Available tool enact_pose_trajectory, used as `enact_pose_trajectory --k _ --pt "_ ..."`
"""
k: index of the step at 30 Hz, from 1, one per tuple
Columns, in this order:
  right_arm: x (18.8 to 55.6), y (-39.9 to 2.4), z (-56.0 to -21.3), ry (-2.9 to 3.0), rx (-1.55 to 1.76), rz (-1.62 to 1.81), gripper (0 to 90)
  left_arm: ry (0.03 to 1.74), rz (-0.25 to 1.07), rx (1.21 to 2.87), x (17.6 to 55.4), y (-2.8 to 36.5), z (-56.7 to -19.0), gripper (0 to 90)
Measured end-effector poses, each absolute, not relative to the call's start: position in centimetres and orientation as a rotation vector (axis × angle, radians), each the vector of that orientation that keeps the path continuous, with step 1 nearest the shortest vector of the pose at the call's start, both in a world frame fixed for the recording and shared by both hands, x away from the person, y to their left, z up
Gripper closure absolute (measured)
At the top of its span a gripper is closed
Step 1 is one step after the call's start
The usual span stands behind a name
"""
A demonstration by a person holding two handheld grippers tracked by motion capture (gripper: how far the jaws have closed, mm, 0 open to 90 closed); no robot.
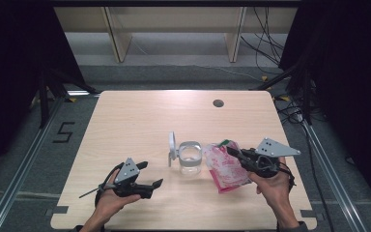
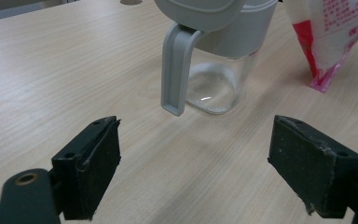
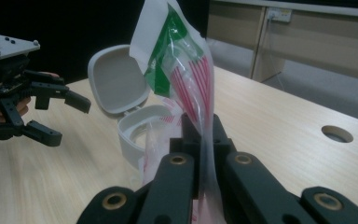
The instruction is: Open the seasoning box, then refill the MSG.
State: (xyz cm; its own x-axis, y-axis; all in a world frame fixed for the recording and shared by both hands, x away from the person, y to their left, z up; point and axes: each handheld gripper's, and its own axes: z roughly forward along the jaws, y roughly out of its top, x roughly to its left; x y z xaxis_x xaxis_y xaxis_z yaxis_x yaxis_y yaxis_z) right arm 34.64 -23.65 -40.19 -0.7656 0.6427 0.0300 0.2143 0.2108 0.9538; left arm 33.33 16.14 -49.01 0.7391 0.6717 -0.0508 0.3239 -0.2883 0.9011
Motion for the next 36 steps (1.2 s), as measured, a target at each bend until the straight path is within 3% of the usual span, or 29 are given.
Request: enact_pose_trajectory --k 15,36 --pt "33.6 -23.5 -38.0 2.047 0.753 1.555 90.0 0.728 0.380 1.909 32.4 14.7 -49.2 16.0" --pt "32.2 -21.2 -34.2 2.018 0.651 1.586 90.0 0.551 0.261 1.905 30.9 5.6 -49.8 28.9"
